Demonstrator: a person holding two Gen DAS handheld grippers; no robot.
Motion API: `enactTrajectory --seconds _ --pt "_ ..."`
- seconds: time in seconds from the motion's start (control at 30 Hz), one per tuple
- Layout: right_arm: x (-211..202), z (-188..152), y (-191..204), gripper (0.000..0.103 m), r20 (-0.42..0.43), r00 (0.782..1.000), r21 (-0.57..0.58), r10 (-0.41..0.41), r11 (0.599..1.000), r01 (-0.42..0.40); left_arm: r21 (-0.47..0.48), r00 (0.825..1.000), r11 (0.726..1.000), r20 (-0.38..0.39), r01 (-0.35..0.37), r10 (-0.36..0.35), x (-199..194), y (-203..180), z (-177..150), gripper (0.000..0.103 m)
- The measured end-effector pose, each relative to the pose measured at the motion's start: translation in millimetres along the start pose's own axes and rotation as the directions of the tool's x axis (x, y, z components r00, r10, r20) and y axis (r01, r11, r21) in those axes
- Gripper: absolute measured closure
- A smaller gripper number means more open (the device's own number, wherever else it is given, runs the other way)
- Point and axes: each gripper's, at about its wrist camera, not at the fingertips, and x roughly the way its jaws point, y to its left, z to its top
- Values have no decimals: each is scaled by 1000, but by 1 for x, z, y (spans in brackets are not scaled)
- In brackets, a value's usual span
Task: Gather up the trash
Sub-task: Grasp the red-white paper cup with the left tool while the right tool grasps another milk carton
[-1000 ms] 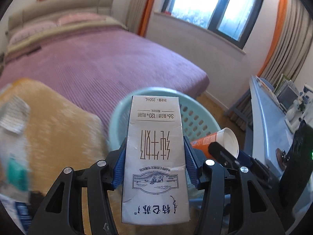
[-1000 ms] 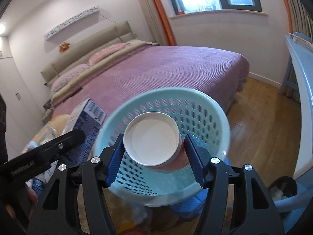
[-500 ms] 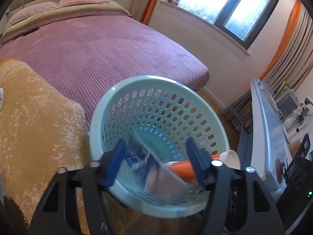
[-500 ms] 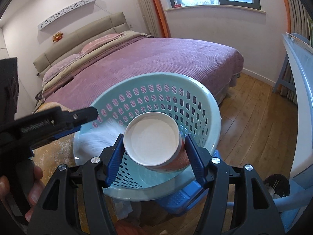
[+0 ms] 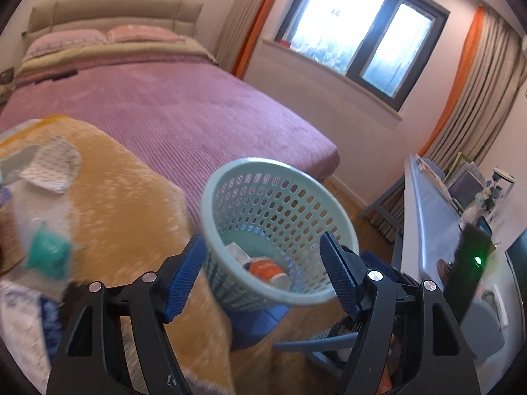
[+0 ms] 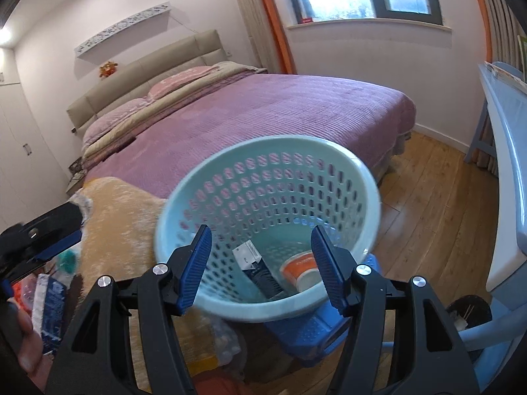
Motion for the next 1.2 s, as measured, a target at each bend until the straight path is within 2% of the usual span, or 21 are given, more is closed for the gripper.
enactTrajectory --seconds 0.17,0.37,0.53,0.63,0.77,0.9,0.97,1.07,1.2 --pt "-19 -1 44 44 22 997 -85 76 994 -74 24 996 999 72 -47 45 -52 8 -13 33" --pt "-37 -14 108 44 -1 984 -180 176 968 -173 -25 979 991 152 -134 136 -117 42 -27 30" --pt "-47 -40 166 44 -59 968 -262 243 932 -250 -102 940 960 197 -261 277 -168 84 -50 30" --pt "-50 -58 197 37 -103 956 -296 275 909 -293 -138 910 931 204 -339 362 -191 105 -64 27" --pt "-52 -84 234 29 -152 945 -333 291 885 -326 -204 867 881 189 -426 462 -222 140 -88 16" --pt "-48 -101 261 22 -186 944 -358 273 876 -323 -274 844 841 148 -466 516 -239 174 -109 14" --pt "-43 -108 269 19 -203 948 -356 245 884 -305 -329 843 819 110 -470 527 -244 194 -118 14" --pt "-33 -116 279 19 -228 952 -349 205 895 -276 -395 861 809 79 -436 502 -245 215 -126 14" --pt "-23 -123 284 19 -245 956 -347 164 906 -244 -415 876 808 52 -418 480 -240 231 -128 14"
